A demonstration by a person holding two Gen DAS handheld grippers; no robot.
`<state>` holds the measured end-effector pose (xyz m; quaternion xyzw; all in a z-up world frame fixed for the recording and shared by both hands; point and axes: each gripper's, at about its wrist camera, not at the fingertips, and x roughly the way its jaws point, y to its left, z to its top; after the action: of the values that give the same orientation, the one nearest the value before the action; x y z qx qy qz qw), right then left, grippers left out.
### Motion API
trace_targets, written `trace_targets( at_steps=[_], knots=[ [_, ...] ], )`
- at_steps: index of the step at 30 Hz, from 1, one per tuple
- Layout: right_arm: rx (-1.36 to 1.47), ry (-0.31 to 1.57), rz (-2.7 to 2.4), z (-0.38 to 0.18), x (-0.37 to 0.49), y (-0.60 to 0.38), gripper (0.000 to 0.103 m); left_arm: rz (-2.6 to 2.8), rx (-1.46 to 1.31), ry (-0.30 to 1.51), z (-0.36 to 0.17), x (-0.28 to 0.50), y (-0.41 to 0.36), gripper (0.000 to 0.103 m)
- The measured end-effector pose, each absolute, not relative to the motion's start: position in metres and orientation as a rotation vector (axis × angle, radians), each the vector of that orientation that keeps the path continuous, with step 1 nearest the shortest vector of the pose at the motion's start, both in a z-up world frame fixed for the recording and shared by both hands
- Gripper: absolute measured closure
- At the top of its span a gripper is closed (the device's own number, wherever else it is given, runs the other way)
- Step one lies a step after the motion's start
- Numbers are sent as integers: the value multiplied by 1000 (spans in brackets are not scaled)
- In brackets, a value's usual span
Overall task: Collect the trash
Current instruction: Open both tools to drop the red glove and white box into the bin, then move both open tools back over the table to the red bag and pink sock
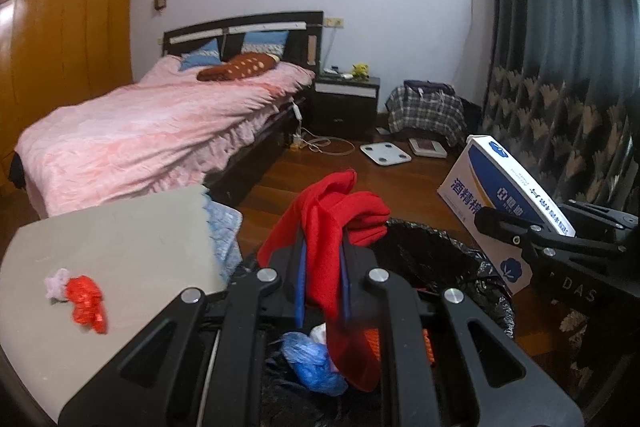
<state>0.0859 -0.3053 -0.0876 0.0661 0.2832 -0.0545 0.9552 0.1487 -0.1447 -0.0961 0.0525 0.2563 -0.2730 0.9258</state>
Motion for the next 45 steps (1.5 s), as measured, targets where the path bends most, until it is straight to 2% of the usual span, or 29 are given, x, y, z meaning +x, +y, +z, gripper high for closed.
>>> trace_targets(
  at_steps=[2,3,4,6,8,9,10,14,15,19,23,35,45],
  knots=[
    [134,593,-115,-94,90,-309,71,-576,103,548,-102,157,-151,81],
    [132,596,-120,-96,89,-310,71,-579,96,559,-105,161,-153,75],
    [130,598,-125,-98,90,-311,69,-583,90,565,-106,163,-153,64],
    [129,599,-134,-99,91,-313,57,-580,82,568,-109,168,-152,62],
    [132,593,-139,-98,90,-313,51,-570,87,563,-109,170,-148,57],
    [130,591,-140,-98,89,-312,44,-564,86,560,-109,170,-146,55],
    [127,587,-145,-96,88,-310,40,-556,83,556,-108,169,-144,50],
    [118,563,-156,-89,85,-303,11,-521,77,532,-102,167,-126,32],
    [117,556,-151,-87,84,-302,7,-512,77,527,-100,167,-121,30],
    [108,537,-122,-75,87,-284,6,-465,67,505,-90,162,-94,17],
    [96,525,-76,-65,94,-260,6,-400,48,493,-81,157,-60,13],
    [46,510,108,-60,132,-153,6,-168,20,462,-70,144,58,12],
    [37,509,207,-78,170,-78,6,-1,20,459,-76,152,147,12]
  ],
)
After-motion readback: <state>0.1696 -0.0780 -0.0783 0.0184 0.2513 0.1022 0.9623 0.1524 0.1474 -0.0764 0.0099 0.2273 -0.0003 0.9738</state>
